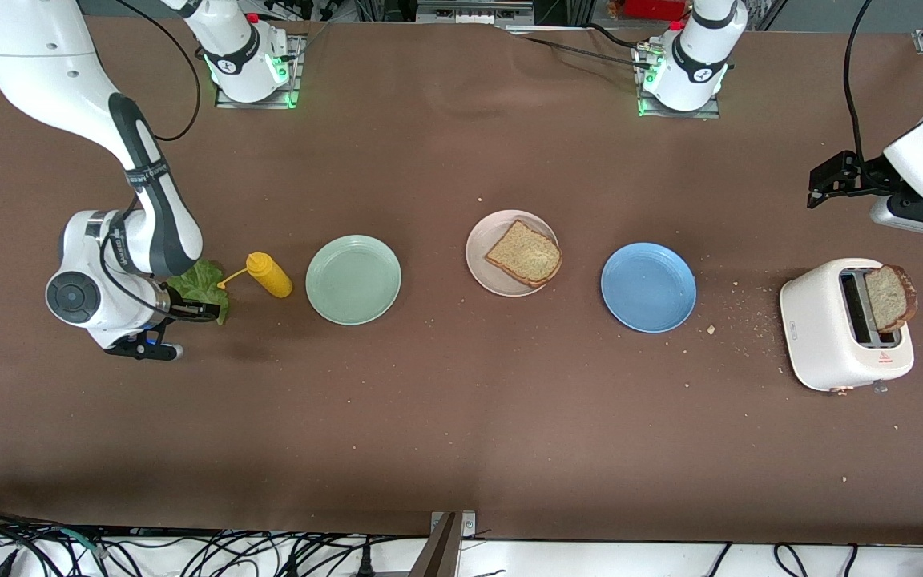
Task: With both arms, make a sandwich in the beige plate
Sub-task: 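Lower the right gripper and close it on the lettuce leaf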
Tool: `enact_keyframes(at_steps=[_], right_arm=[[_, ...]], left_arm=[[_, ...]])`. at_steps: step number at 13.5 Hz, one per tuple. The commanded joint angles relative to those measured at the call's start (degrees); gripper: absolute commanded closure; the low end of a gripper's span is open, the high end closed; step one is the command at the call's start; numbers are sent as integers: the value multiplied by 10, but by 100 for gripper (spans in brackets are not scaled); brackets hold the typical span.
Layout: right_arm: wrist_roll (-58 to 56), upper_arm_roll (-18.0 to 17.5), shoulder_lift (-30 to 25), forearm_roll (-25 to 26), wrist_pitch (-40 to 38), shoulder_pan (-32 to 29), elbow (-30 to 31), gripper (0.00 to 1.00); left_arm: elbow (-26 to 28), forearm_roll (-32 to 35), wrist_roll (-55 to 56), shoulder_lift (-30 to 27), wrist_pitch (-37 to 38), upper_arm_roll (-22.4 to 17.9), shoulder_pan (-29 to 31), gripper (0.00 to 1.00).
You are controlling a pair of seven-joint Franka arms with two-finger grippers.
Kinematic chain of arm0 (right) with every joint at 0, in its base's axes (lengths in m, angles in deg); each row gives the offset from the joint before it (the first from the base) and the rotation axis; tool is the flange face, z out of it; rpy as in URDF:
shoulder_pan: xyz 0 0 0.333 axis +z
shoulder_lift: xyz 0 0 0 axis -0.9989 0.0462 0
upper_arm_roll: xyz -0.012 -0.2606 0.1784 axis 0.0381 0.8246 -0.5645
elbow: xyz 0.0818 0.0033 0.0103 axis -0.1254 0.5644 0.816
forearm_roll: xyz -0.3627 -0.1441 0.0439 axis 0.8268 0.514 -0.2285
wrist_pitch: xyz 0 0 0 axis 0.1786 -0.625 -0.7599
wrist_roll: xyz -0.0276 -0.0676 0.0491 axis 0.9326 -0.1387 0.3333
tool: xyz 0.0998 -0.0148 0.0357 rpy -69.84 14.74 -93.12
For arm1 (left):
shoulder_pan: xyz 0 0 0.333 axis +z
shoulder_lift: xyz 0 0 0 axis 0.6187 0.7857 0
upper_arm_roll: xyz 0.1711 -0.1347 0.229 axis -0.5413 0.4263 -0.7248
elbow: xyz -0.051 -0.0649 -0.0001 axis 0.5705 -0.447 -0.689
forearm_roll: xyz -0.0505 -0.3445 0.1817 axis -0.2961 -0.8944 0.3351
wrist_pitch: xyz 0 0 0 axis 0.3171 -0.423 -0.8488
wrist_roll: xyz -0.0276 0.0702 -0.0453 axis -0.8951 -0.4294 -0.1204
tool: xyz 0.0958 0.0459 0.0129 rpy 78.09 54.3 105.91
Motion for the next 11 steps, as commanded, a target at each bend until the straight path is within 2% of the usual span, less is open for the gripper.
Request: enact_keyframes(at_steps=[1,4,6,7,9,11], right_arm=[[7,-7,1,9,37,-13,24,0],[12,-15,-2,7,62,-22,46,1],[12,-16,-9,6,65,-21,58,2],[12,-16,-11,4,65,-20,59,11],[11,-16,-11,4,60,-19,59,54],[3,-19,-13,4,59,-18,64,98]], left_arm=[[-11,-5,-1,13,13,-6,32,0],[-12,-3,-33,27,10,-7,78,0],[-13,11,-106,49,4,-6,129,0],[-14,18,-142,65,-9,-6,153,0],[-12,15,-168,97,-72,-5,202,0],[-9,-9,-171,111,-120,-5,217,0]])
